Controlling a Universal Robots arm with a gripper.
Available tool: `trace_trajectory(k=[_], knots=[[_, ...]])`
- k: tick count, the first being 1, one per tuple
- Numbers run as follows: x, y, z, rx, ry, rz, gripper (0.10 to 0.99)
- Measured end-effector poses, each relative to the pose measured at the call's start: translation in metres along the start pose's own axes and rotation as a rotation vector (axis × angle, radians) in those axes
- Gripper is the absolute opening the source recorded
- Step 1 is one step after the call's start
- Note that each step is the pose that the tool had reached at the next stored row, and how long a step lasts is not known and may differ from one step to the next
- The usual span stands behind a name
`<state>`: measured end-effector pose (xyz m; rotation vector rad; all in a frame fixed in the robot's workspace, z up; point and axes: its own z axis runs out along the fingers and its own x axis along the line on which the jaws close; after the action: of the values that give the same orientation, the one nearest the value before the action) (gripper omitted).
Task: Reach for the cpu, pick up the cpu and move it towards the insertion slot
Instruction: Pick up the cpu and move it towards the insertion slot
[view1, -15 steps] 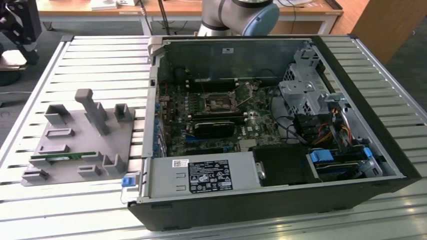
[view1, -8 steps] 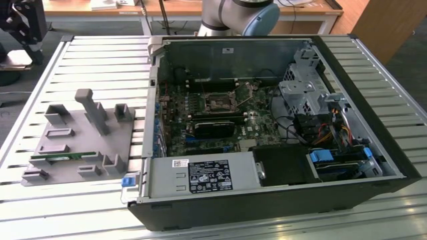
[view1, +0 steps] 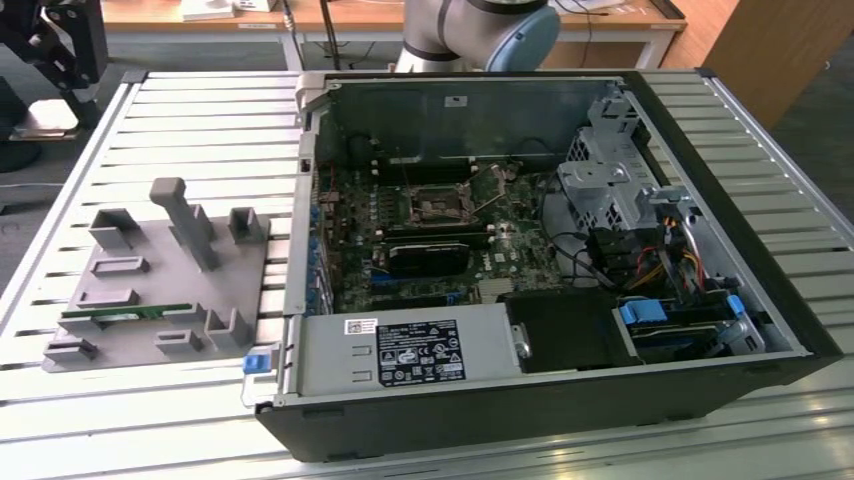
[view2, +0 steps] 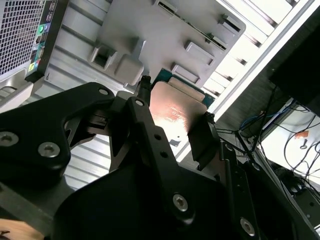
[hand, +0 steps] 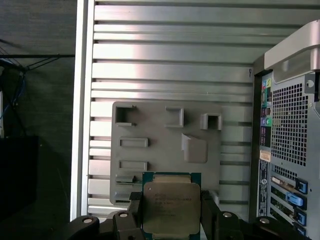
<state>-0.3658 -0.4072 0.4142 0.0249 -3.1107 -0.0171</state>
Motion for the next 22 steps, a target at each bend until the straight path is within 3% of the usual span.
trace_trajectory(k=[22], knots=[[-0.0165,-0.0002,-0.0005,0.0,-0.0001,0.0,0.545]])
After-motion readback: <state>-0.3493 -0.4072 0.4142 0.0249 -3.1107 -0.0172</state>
